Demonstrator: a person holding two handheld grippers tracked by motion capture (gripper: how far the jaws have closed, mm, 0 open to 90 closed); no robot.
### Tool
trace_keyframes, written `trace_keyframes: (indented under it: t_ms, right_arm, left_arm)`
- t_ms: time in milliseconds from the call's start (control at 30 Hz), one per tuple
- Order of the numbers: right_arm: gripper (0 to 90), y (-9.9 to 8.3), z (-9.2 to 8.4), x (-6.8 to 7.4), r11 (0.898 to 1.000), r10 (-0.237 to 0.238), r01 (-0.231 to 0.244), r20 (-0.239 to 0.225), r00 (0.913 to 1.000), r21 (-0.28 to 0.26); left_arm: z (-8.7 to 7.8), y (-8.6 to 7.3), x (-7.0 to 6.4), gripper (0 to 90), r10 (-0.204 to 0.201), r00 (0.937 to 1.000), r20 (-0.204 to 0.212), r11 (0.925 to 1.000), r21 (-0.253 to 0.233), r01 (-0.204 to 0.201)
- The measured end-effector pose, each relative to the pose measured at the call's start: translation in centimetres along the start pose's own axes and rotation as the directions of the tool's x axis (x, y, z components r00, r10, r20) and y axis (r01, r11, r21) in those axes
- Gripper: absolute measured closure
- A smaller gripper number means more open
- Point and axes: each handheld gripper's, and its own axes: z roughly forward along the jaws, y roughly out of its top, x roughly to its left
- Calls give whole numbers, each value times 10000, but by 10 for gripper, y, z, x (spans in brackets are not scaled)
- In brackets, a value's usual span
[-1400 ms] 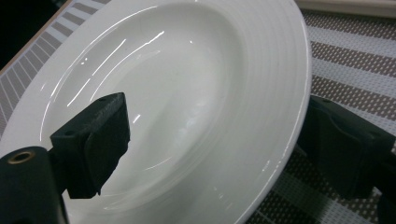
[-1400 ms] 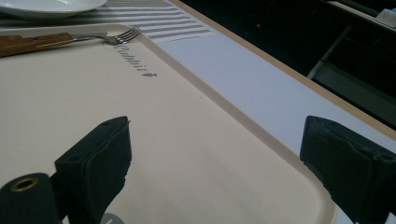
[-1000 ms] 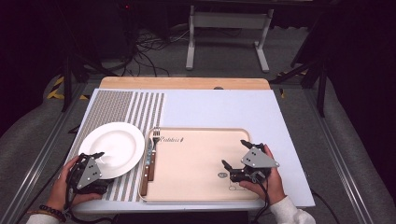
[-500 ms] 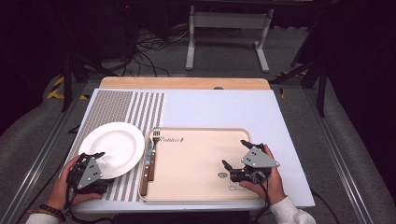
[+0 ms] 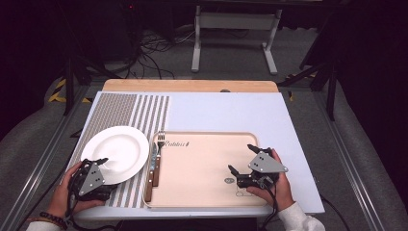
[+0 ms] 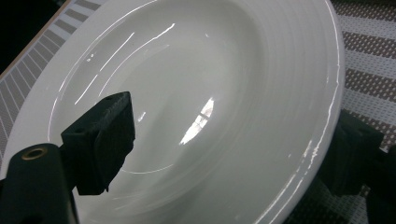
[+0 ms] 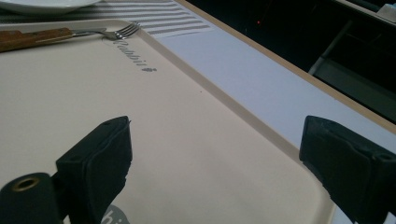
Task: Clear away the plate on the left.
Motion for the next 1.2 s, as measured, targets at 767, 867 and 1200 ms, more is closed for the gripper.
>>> trace_keyframes:
  t_ms: [767, 867, 1200]
  right_arm:
    - [109, -1, -3, 9, 9981, -586, 589, -178, 9981, 156]
    - [110, -1, -1, 11, 9973, -704, 708, -187, 9973, 216]
    - [111, -2, -1, 14, 9934, -1071, 1075, -117, 9942, 399]
  left_arm:
    - [5, 15, -24, 435, 1353, 9884, -695, 9905, 356, -1331]
    - [6, 18, -25, 494, 1488, 9872, -579, 9884, 384, -1467]
    - [6, 24, -31, 563, 1403, 9876, -710, 9864, 967, -1331]
